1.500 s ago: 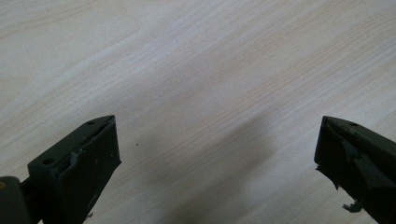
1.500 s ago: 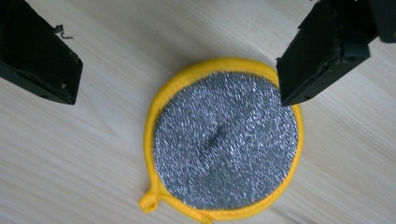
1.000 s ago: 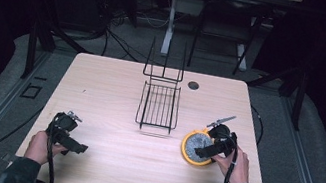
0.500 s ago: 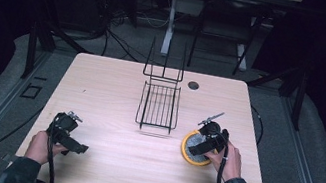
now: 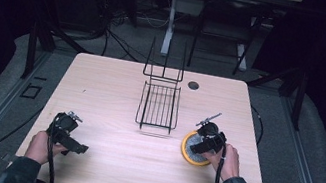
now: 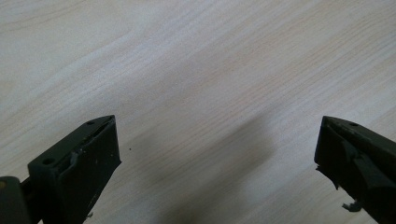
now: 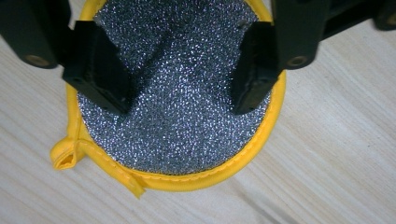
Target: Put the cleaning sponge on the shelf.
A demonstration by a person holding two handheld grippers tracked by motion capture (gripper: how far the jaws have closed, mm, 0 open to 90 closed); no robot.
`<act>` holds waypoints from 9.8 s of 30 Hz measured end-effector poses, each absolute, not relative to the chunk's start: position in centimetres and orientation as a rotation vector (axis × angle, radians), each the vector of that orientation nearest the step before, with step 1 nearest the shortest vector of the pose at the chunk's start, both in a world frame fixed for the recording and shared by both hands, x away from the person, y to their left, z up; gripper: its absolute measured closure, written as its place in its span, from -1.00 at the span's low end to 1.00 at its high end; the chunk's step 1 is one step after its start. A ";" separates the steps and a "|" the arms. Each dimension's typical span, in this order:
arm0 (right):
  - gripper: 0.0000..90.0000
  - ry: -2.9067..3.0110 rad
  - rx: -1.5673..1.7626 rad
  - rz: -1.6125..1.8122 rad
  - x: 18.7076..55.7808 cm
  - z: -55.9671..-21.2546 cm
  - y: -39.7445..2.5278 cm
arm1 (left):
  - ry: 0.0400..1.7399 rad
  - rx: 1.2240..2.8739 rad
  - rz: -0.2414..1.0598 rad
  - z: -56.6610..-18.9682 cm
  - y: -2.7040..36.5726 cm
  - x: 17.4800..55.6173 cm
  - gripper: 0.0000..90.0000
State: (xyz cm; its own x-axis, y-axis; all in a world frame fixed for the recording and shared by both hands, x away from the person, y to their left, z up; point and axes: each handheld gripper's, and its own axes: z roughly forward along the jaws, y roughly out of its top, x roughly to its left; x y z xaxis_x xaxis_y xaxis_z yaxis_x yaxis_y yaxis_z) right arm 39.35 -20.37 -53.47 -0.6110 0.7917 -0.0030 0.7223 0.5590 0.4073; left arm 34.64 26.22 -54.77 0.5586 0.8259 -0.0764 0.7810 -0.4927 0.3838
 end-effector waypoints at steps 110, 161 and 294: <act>0.95 2.464 1.092 0.811 40.4 -43.6 -17.5 | 1.317 2.412 0.163 -54.7 26.4 34.6 -0.99; 0.94 2.473 0.994 0.856 41.3 -43.6 -13.3 | 1.306 2.425 0.155 -54.8 26.3 34.7 -0.99; 0.40 2.446 1.052 0.837 44.9 -51.1 -8.0 | 1.289 2.462 0.129 -55.1 26.0 34.9 -0.99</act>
